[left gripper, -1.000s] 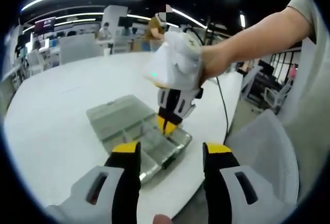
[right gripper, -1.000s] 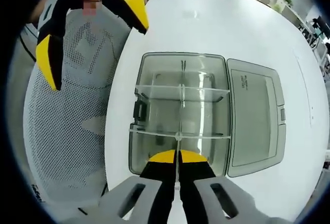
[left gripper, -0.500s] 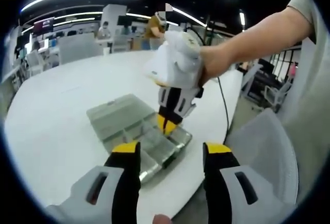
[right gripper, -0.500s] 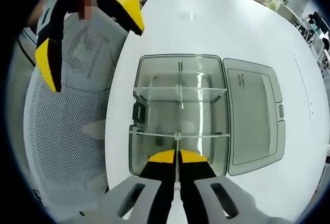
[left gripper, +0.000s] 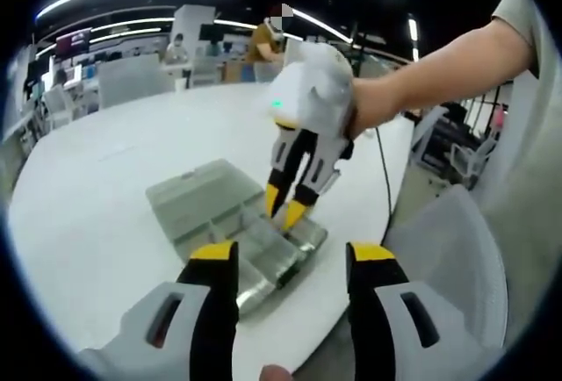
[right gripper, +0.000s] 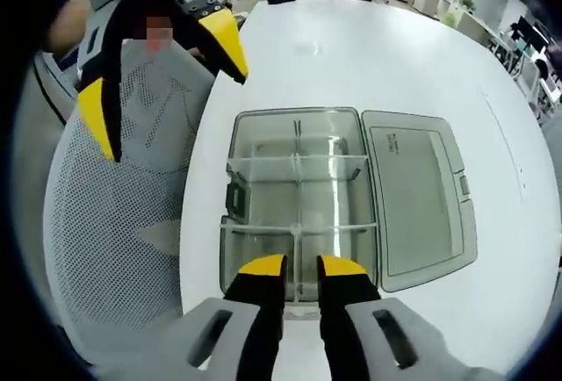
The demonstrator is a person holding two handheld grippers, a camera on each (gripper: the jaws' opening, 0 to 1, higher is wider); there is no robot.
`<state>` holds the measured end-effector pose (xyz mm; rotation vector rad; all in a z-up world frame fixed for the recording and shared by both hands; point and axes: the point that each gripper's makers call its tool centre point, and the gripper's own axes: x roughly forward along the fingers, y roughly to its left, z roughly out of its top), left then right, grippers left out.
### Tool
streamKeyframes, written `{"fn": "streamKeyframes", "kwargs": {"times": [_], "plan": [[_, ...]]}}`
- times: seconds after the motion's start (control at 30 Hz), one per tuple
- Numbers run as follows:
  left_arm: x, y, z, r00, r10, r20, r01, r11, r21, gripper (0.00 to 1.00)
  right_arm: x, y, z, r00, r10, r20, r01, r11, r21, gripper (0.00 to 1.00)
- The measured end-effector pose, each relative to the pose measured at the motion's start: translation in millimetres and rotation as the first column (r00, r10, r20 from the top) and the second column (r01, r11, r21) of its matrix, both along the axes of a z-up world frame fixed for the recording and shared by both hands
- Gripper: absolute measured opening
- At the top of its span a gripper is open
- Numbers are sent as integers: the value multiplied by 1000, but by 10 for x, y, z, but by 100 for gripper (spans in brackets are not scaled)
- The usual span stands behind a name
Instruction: Insert the divider into the dual guide fixture by aligning both edges with the guide slots and pushing it downward to the bottom, including one-sided entry, uneven engagement, binding, and posture correction.
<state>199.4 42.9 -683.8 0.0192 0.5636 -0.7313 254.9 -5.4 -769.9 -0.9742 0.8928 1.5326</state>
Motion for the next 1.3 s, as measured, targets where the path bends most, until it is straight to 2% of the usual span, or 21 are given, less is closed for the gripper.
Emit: {"fn": "streamKeyframes", "kwargs": {"times": [0.23, 0.47, 0.7, 0.97, 1.3], "plan": [[37, 53, 29, 1000, -3, -6, 3, 1000, 24, 48, -58, -12, 98, 1000, -7, 2, 7, 997, 83, 17], [71, 149, 59, 1000, -20, -6, 20, 998, 53, 49, -44, -66, 174, 998, -68, -2, 67, 984, 165, 25], [17, 246, 58, 998, -56, -8, 56, 995, 88, 50, -75, -84, 273, 989, -143, -31, 146, 956, 254, 29], [7, 361, 51, 997, -79, -12, 80, 991, 109, 50, -141, -118, 298, 973, -222, -64, 231, 921, 315, 36], [51, 643, -27, 991, -130, -26, 133, 981, 142, 51, -243, -89, 349, 936, -332, -119, 352, 856, 379, 42]]}}
